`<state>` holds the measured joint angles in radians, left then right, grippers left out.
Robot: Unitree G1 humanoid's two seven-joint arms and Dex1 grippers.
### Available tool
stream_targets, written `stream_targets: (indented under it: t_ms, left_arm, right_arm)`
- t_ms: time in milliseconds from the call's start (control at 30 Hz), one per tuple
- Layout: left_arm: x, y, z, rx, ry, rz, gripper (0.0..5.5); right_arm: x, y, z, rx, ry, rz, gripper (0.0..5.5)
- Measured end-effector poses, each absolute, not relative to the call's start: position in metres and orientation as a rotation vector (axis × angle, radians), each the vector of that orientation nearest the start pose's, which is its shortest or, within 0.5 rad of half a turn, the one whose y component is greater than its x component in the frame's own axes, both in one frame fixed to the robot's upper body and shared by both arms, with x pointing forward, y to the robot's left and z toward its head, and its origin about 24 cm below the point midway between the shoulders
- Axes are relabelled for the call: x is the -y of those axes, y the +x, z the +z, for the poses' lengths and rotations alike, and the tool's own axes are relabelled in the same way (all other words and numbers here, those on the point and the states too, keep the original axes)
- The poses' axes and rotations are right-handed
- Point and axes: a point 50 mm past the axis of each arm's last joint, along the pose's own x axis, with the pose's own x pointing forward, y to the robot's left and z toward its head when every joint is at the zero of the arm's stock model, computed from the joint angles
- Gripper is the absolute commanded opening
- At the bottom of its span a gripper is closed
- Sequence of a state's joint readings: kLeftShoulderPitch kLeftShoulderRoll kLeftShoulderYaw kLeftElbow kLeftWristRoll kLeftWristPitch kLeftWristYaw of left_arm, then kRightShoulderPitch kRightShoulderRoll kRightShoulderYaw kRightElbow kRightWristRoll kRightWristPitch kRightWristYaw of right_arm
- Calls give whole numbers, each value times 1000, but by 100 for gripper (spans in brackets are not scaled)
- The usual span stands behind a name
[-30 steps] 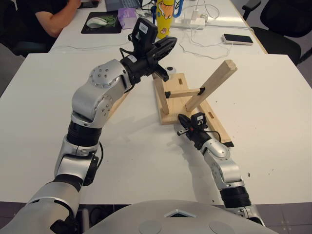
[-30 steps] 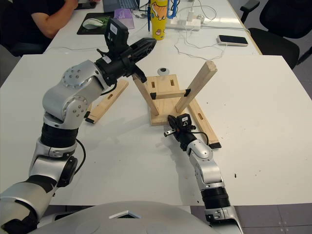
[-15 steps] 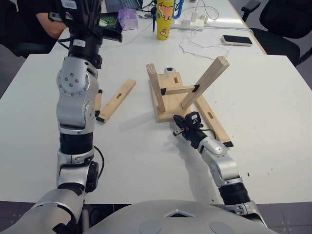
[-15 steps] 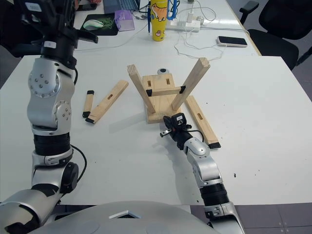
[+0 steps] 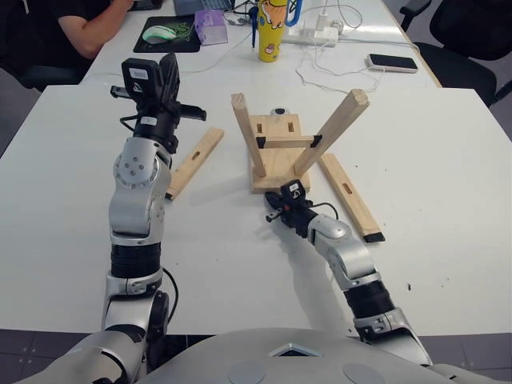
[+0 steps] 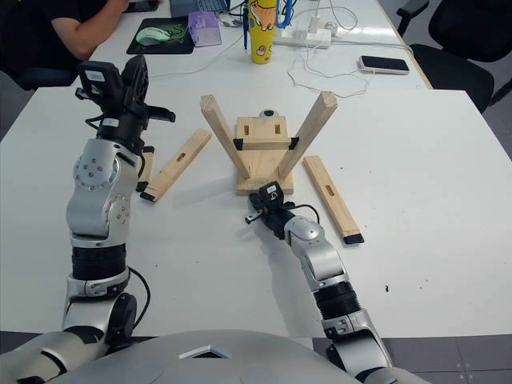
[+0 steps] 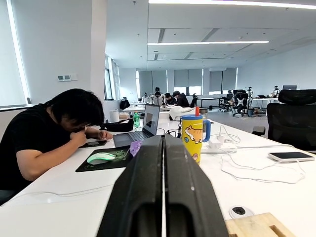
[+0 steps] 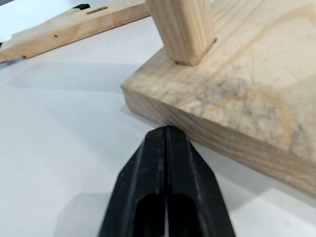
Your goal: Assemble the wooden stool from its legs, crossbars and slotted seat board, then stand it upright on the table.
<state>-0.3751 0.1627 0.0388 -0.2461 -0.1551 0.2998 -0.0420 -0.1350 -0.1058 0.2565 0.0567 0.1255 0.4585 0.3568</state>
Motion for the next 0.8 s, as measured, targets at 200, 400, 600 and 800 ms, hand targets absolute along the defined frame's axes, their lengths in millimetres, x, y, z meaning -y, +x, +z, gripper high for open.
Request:
stream_targets:
  t_ms: [200,400,600,800]
  left_arm:
    - [-145,297,164,278,-2,-145,1]
    - [-142,289,150,234,-15,-156,1]
    - [-134,273,137,162,23,-176,1]
    - [-140,264,126,95,-13,-119,1]
  right_arm:
    - [65,265,16,-409,-5,668,0]
    - [69,251,36,-313,36,703,0]
    - [114,215,82,-54,-33,592,0]
    - [156,208,100,51,-19,256,0]
